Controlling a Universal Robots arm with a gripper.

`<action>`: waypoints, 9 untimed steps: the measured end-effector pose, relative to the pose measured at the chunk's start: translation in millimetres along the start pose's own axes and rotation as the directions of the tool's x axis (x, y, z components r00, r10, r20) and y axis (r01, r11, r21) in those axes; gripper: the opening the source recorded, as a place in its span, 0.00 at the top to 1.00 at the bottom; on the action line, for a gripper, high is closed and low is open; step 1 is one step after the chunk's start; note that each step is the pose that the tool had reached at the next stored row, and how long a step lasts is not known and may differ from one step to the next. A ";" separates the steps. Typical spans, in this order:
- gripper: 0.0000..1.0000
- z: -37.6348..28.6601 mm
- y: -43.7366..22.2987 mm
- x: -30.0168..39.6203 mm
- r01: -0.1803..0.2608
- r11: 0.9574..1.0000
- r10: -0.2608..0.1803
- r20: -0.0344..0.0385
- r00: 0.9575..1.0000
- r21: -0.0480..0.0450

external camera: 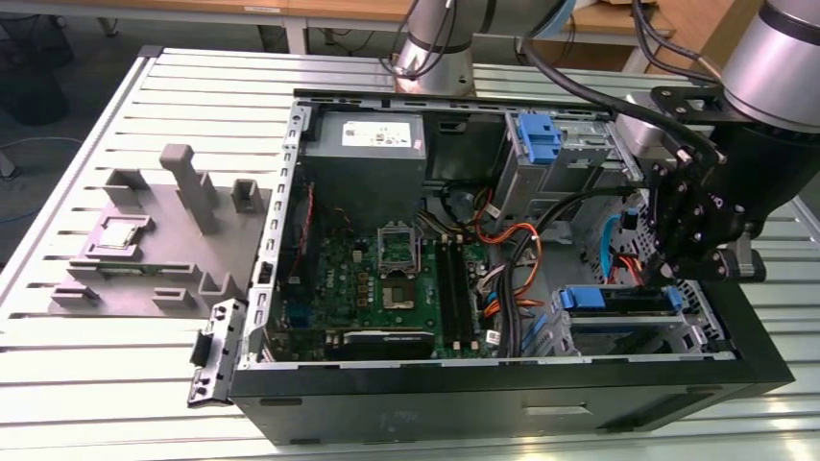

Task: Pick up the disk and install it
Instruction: 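Insert the second disk wire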

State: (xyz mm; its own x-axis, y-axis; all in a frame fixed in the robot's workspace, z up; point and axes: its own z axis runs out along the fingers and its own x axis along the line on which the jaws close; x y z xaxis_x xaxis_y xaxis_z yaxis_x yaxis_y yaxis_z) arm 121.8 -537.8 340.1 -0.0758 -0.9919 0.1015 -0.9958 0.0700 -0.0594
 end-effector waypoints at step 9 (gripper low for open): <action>0.90 -0.8 16.6 1.3 0.000 1.000 0.000 0.000 1.000 0.000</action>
State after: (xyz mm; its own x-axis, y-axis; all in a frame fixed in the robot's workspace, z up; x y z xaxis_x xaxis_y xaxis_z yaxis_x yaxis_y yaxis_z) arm 105.1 -537.8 340.0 -0.0759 -0.9919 0.1014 -0.9958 0.0701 -0.0595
